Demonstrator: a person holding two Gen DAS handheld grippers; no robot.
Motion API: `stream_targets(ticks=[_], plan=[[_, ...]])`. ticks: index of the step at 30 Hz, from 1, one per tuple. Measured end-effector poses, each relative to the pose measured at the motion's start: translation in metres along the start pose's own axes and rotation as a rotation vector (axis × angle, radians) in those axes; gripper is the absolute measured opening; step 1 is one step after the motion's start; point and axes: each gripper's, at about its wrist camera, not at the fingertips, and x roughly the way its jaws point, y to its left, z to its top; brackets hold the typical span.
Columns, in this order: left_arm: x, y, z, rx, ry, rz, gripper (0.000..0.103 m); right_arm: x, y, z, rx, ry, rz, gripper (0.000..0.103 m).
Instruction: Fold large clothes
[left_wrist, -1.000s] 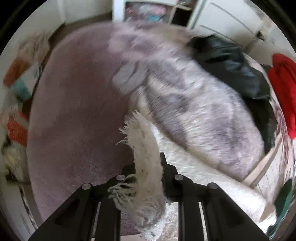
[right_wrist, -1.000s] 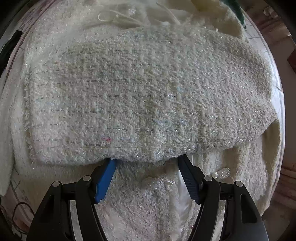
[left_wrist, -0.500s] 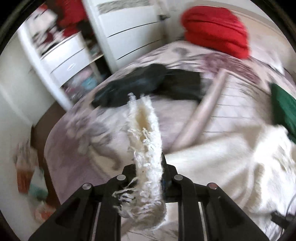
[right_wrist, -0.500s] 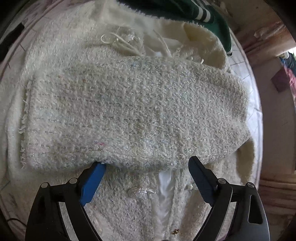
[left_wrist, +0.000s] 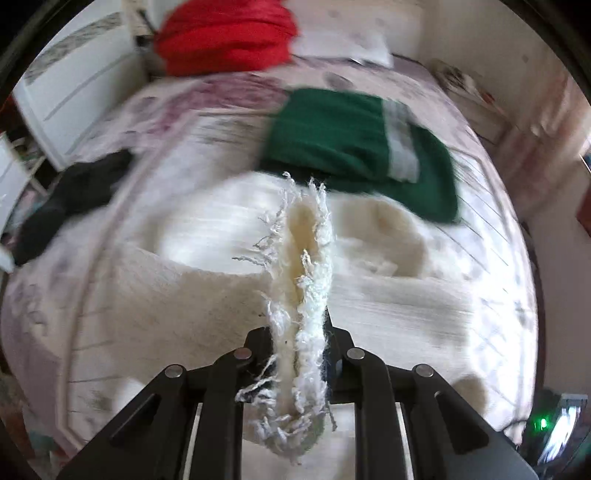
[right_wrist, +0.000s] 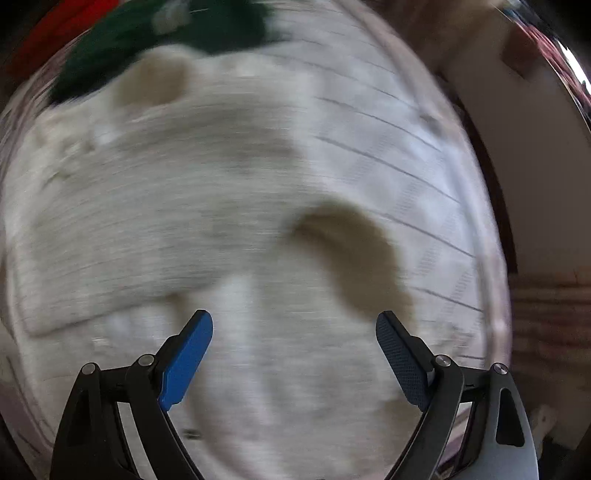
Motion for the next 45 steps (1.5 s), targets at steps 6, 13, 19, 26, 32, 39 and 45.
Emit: stream_targets(ticks=[6, 13, 19, 26, 32, 39, 45], plan=[[0.042, -0.097, 0.001, 0.076, 0.072, -0.04, 0.015, 0.022, -0.087, 0.012, 0.112, 0.023, 0.016, 0.092], [0.048, -0.112, 0.007, 0.04, 0.106, -0.179, 0.057, 0.03, -0.136, 0.016, 0.213, 0.047, 0.256, 0.092], [0.017, -0.046, 0.01, -0.075, -0.007, -0.224, 0.084, 0.017, -0.14, 0.015, 0.315, 0.08, 0.493, 0.092], [-0.003, 0.054, -0.012, -0.202, -0.02, 0.005, 0.084, 0.003, -0.065, 0.056, 0.203, 0.068, 0.651, 0.092], [0.013, 0.113, -0.037, -0.301, 0.064, 0.121, 0.084, 0.025, 0.02, 0.084, 0.014, 0.106, 0.652, 0.077], [0.014, 0.15, -0.038, -0.365, 0.073, 0.161, 0.084, -0.031, 0.04, 0.097, -0.074, -0.125, 0.506, 0.008], [0.042, 0.166, -0.018, -0.383, 0.084, 0.176, 0.084, -0.014, 0.019, 0.126, 0.004, -0.114, 0.425, 0.008]])
